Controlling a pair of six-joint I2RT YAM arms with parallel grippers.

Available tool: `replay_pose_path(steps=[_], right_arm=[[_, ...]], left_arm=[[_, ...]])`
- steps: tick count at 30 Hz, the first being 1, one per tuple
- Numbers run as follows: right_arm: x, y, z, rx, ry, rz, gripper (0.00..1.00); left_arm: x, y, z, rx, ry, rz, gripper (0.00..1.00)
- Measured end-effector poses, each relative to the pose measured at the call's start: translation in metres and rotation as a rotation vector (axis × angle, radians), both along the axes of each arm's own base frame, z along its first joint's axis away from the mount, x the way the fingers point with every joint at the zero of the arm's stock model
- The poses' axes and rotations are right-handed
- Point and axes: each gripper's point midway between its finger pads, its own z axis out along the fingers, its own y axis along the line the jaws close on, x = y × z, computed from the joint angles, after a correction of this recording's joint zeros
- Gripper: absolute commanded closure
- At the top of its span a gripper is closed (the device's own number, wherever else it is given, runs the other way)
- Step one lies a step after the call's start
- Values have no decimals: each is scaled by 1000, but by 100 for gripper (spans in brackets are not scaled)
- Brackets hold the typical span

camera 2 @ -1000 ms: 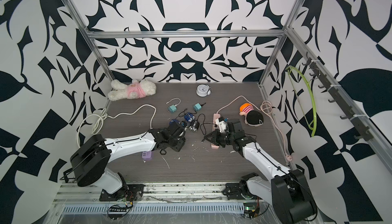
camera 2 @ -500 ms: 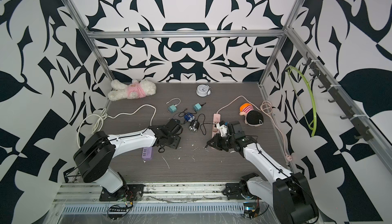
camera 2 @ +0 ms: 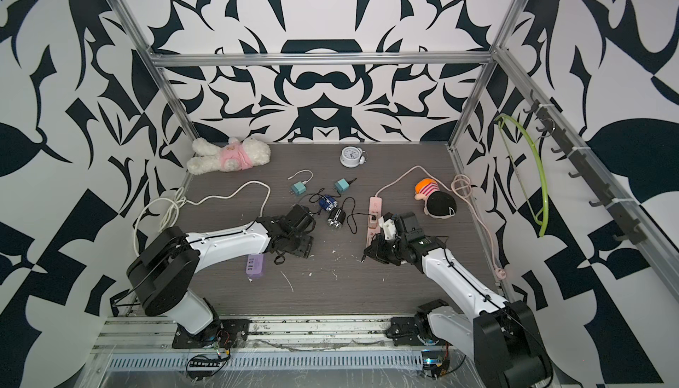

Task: Unplug the electric shaver
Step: Place the charging cable at the center of the board, then remove the plug from the socket.

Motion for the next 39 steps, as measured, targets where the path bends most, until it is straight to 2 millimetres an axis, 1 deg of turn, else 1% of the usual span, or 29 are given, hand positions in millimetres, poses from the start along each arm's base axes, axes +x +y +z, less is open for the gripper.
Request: replay_pose_path(steps=[4,5,8,10,13,14,15,17,20,22,27,31,36,39], right_arm=[[-4,-4,-3,-26,12,-5,100],[-5,-5,-4,-37,16,-8,99],[-7,-10,-3,-76,16,-18,87],[-6,-13,1,-104,2,-22,80],[-3,-17,7,-153,-24,-27,69],[-2,-18,9,-173,-35,-25,66],[-2,-19,10,-194,-42,-25,64],[-2,-20,11,-238,-50,-19,62],[0,-20,14,-313,-66,-3,60],[4,-21,16,-360,-73,2,59],[18,-26,18,-446,-97,-14,57],[25,-31,26,-479,-126,-33,55],[37,-28,41,-481,-158,-42,54],[42,-24,41,-487,-153,-31,54]], left_arm=[[-1,3,-2,8,9,8,22],[-1,3,-2,11,12,8,21],[-2,4,0,16,16,10,17],[1,1,6,4,7,12,16],[5,-4,21,-32,-23,11,16],[6,-5,26,-47,-34,11,16],[6,-6,32,-61,-45,10,12],[7,-9,43,-92,-64,6,11],[9,-13,55,-133,-87,2,11],[9,-16,59,-154,-95,-1,10],[7,-20,59,-189,-93,-5,10],[2,-18,60,-210,-91,-3,10],[2,-20,66,-244,-105,-8,10],[3,-22,67,-254,-110,-11,10]])
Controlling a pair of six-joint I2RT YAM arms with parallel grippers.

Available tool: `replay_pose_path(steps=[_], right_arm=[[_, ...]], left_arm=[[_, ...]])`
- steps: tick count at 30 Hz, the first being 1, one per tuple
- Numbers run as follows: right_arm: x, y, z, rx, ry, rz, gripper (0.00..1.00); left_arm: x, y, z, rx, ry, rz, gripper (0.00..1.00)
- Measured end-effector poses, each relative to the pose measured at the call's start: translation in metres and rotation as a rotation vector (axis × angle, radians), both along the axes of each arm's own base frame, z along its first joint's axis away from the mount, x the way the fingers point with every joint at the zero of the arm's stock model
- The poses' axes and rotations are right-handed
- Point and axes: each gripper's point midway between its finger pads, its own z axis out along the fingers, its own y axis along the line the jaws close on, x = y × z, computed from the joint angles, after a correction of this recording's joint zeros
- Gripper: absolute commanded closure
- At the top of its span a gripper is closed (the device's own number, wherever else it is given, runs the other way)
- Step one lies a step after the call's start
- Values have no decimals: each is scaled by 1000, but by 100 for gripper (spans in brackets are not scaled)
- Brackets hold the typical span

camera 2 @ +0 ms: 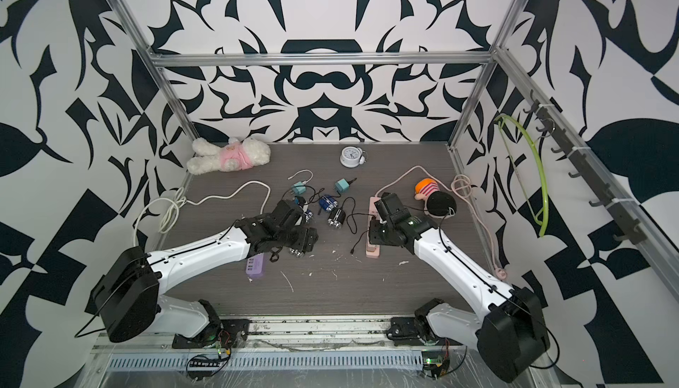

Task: Unplug the electric shaver
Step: Remove the plug from the socket.

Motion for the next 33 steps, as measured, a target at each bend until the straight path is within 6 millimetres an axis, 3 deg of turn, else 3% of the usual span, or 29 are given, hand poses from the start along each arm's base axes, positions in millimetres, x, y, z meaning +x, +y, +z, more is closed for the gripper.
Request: replay_pose_path(steps=[6,14,21,26,33], right_arm=[[-2,6,-18,-37,57,28,53],[-9,18,-23,-91,47,75,52],[-9,12,-40,-184,73,66,52],[-4,4,-41,-228,55,45,52],[-1,9,-48,-223,66,49,56]], left_arm=[[-3,3,-8,4,6,-1,10],[-3,2,-7,-4,3,-3,9],[-3,0,-6,-11,4,-7,9],[-3,0,-6,-15,2,-8,9],[-2,-5,-2,-41,-3,-13,9]])
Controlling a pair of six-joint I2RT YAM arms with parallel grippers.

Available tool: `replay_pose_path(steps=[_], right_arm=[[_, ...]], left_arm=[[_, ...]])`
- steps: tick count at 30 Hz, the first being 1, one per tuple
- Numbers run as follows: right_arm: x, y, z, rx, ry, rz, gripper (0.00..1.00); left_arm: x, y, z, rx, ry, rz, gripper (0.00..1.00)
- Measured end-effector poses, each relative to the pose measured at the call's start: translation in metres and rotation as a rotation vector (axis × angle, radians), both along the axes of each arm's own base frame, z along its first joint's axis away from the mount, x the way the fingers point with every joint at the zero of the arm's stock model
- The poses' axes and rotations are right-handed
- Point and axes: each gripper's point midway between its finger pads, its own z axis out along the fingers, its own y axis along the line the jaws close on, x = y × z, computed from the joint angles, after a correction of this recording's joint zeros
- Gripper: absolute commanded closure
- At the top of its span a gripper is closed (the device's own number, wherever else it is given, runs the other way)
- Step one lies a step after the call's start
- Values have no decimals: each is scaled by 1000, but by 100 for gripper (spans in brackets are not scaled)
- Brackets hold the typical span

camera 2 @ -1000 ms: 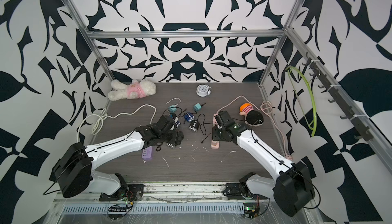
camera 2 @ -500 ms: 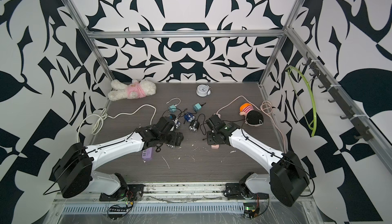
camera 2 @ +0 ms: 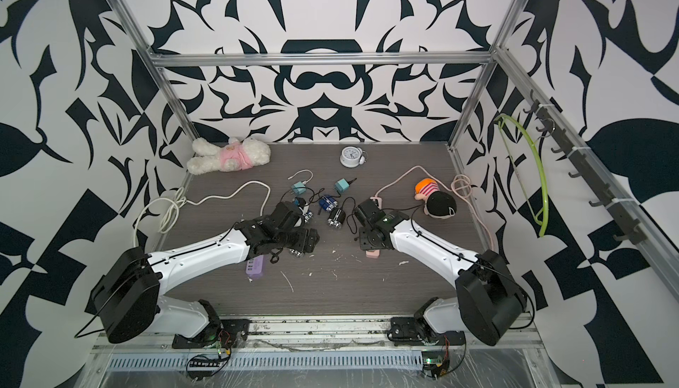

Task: Unplug the electric shaver
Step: Remove the plug from the socket.

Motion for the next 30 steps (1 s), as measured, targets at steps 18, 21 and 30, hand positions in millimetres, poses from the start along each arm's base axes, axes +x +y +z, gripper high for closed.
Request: replay_pose_path(steps=[18,21,30], right_arm=[[-14,-7,-2,57,-38,-17,100],[-25,-12,-1,77,-43,-12,100],[-30,-4,17,167,-84,6,100]], left_arm=[[4,-54,-16,-234,100,-26,8],[2,-71,-18,-295,113,-48,8],[-5,-110,-16,-439,148,-120,8]])
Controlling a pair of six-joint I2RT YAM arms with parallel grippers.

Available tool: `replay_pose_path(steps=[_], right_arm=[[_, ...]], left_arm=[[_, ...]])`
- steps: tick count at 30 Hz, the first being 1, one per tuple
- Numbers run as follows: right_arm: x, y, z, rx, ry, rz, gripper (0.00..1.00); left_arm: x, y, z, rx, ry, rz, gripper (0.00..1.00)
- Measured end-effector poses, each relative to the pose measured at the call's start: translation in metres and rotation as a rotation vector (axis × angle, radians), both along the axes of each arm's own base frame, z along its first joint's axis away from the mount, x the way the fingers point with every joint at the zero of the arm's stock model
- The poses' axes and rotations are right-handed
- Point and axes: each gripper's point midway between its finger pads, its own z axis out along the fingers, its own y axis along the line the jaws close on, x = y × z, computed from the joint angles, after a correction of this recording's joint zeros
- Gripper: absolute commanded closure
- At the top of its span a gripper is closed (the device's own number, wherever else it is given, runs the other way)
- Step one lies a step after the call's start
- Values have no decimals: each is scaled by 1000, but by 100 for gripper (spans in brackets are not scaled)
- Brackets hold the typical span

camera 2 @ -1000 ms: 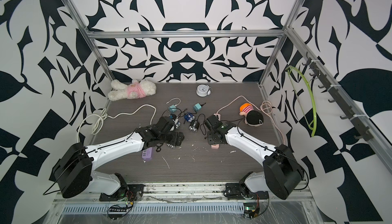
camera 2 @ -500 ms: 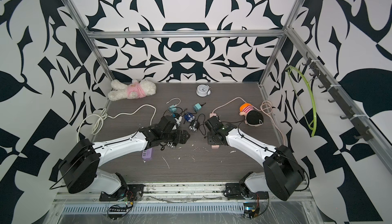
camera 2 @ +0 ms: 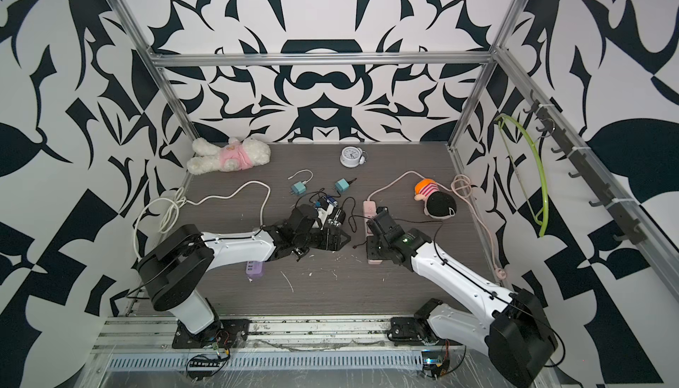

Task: Unplug the electric shaver
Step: Remove the plug from the socket.

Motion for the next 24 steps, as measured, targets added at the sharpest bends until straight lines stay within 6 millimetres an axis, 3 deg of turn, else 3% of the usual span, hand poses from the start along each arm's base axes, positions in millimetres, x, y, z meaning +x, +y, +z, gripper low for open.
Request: replay_pose_path(steps=[16,24], right_arm=[[0,14,6,85,-10,18,100],[1,14,11,100,-29,15,100]], left_arm=[[5,-40,-3,-156,58,-50,8],[9,-57,-11,-204,99,-66,20]])
